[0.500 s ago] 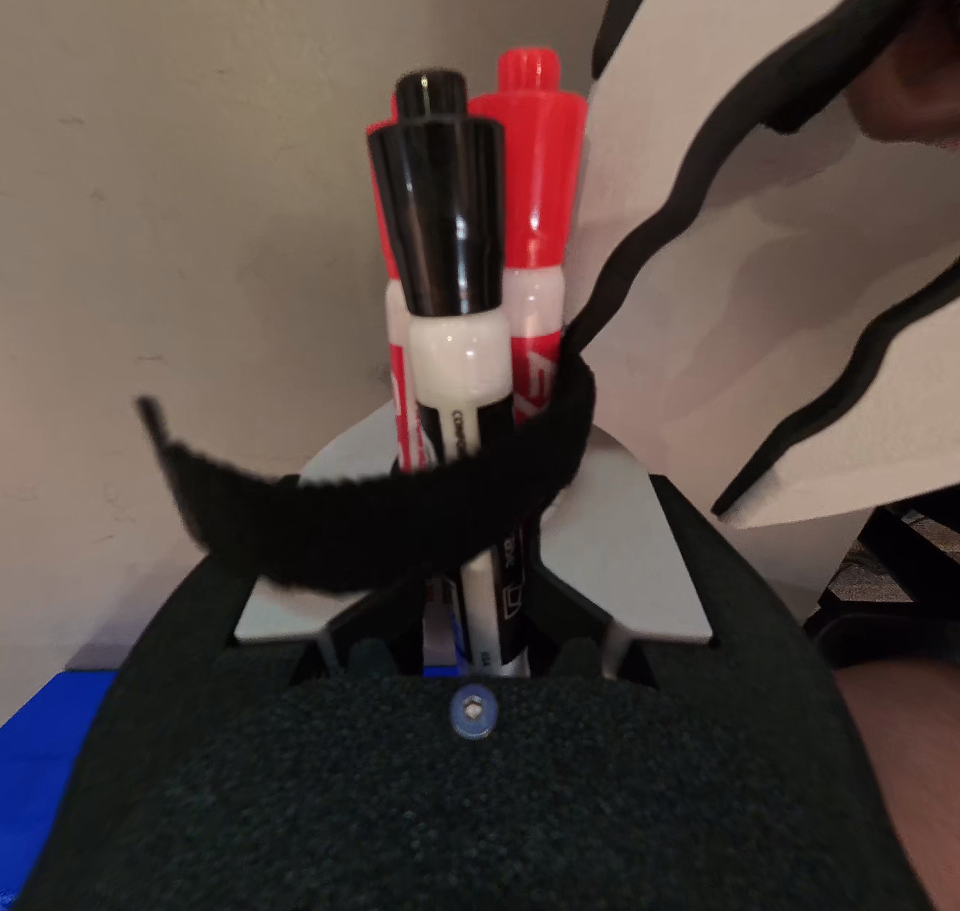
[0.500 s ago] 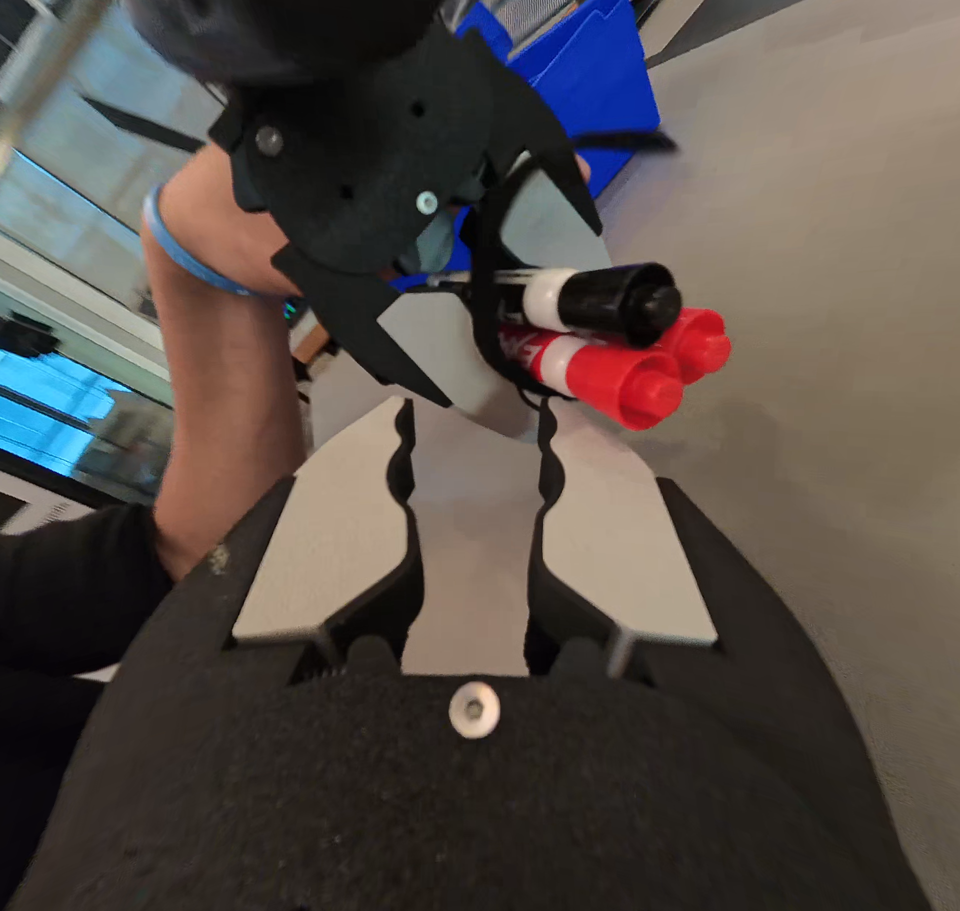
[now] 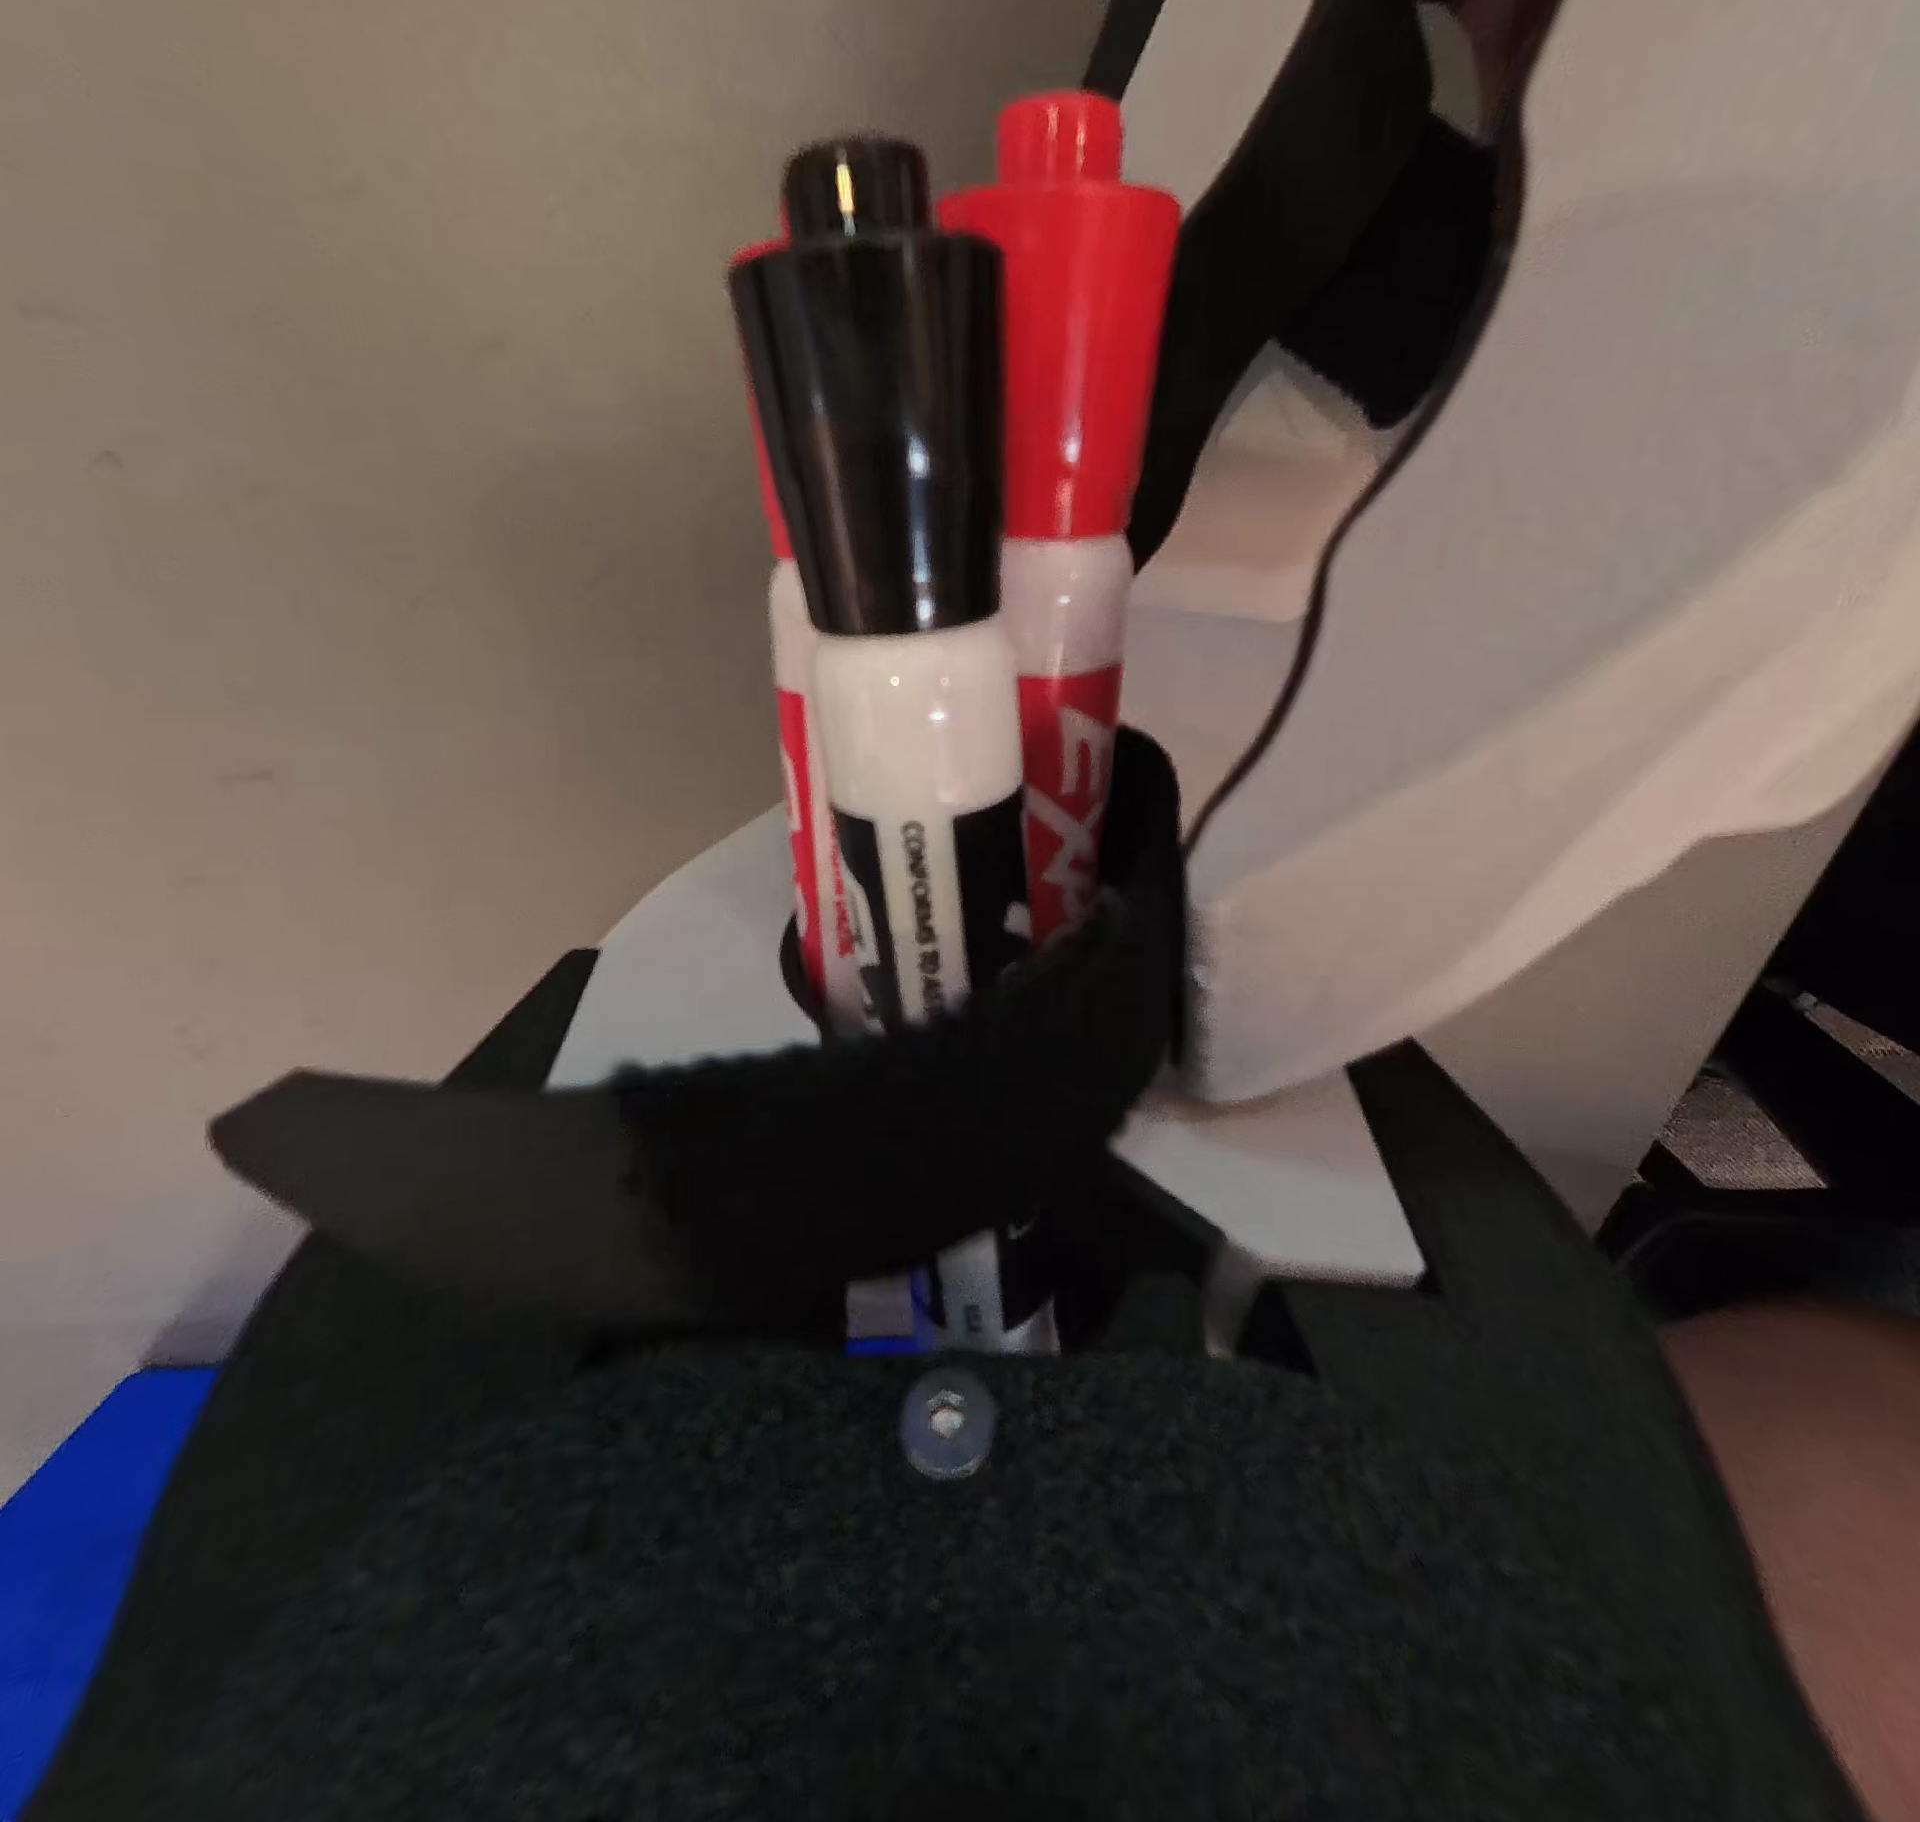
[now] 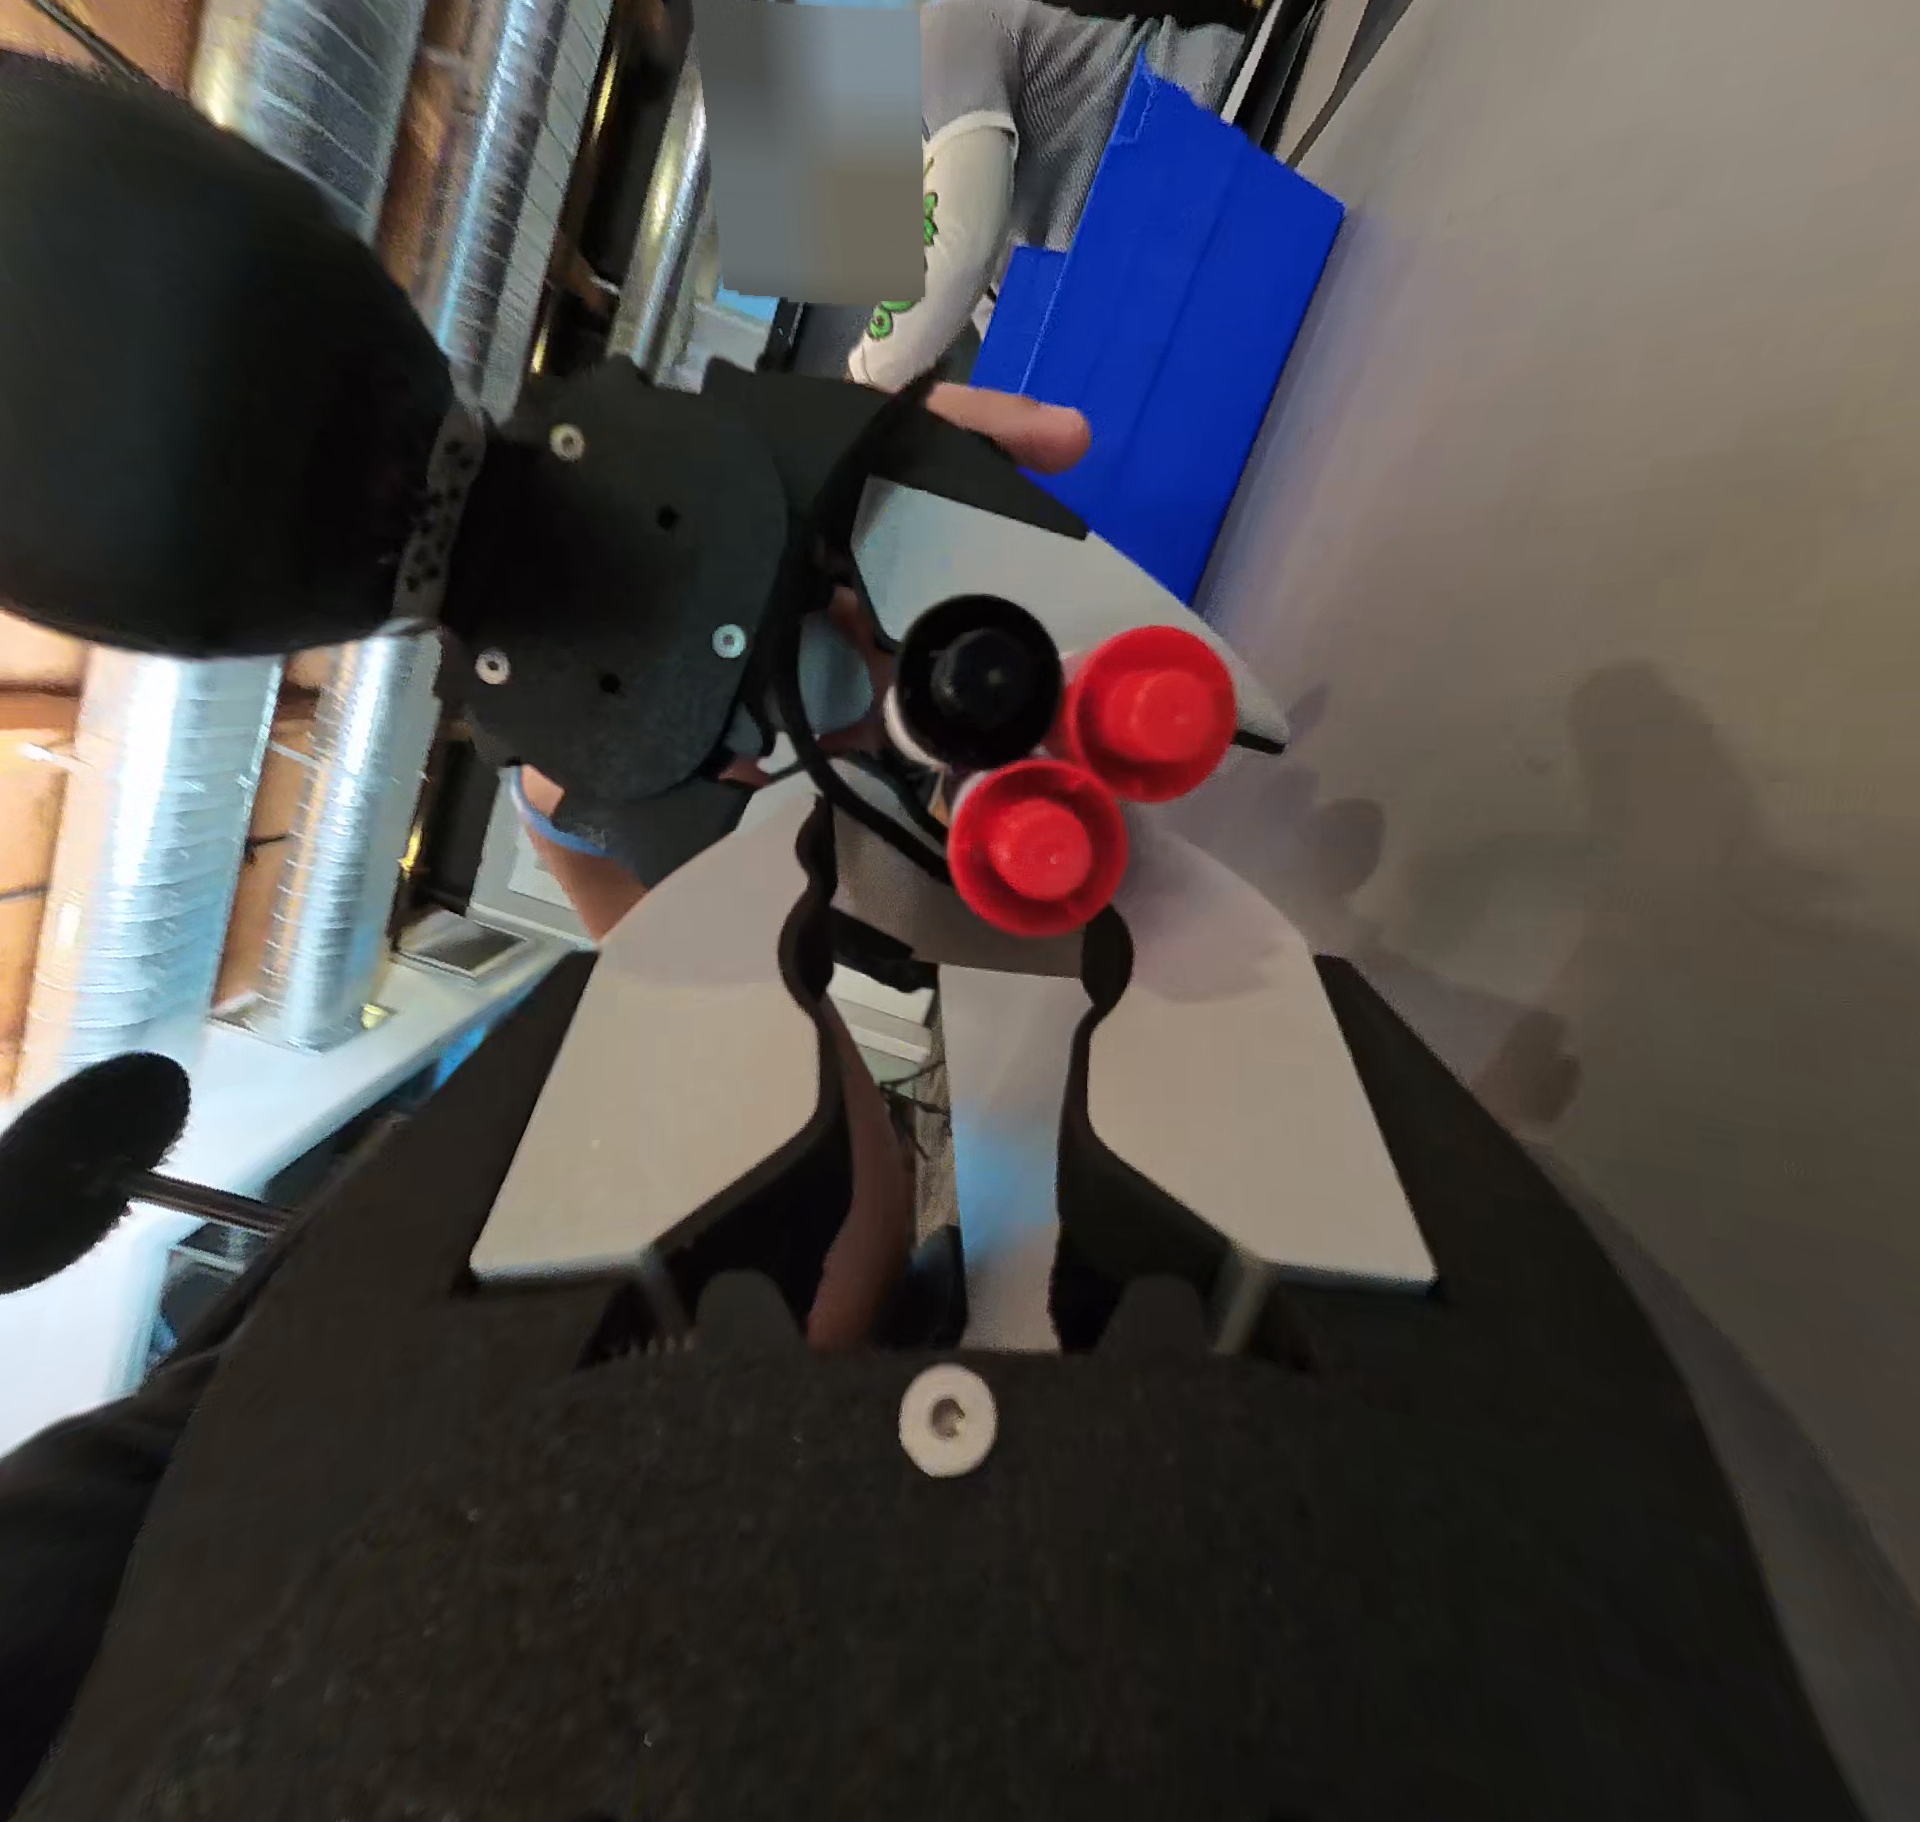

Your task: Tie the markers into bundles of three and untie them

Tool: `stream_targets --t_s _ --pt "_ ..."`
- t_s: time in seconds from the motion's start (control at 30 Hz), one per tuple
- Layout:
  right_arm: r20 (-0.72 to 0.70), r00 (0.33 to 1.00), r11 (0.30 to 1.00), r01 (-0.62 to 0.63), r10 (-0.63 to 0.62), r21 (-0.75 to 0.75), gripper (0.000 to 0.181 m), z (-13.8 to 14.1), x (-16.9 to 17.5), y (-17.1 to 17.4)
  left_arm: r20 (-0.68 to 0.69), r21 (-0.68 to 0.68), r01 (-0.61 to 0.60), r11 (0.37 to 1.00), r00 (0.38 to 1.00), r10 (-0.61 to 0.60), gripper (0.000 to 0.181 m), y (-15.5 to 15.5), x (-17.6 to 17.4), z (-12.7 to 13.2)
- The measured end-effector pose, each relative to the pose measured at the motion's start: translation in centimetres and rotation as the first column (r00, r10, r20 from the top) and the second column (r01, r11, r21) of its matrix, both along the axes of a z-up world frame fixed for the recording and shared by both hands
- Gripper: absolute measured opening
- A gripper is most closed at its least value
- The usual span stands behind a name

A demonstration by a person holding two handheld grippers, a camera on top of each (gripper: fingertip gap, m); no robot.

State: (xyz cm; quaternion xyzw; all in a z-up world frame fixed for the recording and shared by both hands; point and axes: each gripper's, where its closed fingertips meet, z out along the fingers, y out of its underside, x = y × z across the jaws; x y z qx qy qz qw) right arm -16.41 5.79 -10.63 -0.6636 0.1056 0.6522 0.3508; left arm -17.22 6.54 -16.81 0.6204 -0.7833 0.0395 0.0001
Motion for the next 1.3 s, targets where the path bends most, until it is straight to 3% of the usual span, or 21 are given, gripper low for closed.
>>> stream_targets --t_s 0.03,0.33,0.73,0.93,1.3 --pt "-0.02 1.0 1.0 0.003 -0.003 -0.007 0.044 -0.1 0.1 0.0 -0.004 0.001 0.0 1.0 1.0 0.0 0.042 0.0 0.0 0.0" --pt "-0.115 0.993 0.999 0.021 -0.026 -0.048 0.045 -0.6 1.3 0.4 -0.023 0.002 0.016 1.0 1.0 -0.015 0.042 -0.3 -0.2 -0.2" --pt "-0.094 0.996 1.0 0.016 -0.014 0.014 0.04 -0.5 2.3 0.3 -0.025 -0.011 0.033 0.999 0.999 -0.033 0.041 -0.7 -0.1 -0.3" --pt "-0.059 0.998 1.0 -0.002 0.003 0.015 0.054 -0.6 2.6 0.2 -0.034 0.007 0.038 0.999 0.999 -0.037 0.041 -0.3 -0.3 -0.5" --pt "-0.132 0.991 1.0 -0.008 0.006 -0.01 0.048 -0.5 3.2 0.3 -0.038 0.005 0.053 0.999 0.998 -0.052 0.042 -0.5 -0.3 -0.6"
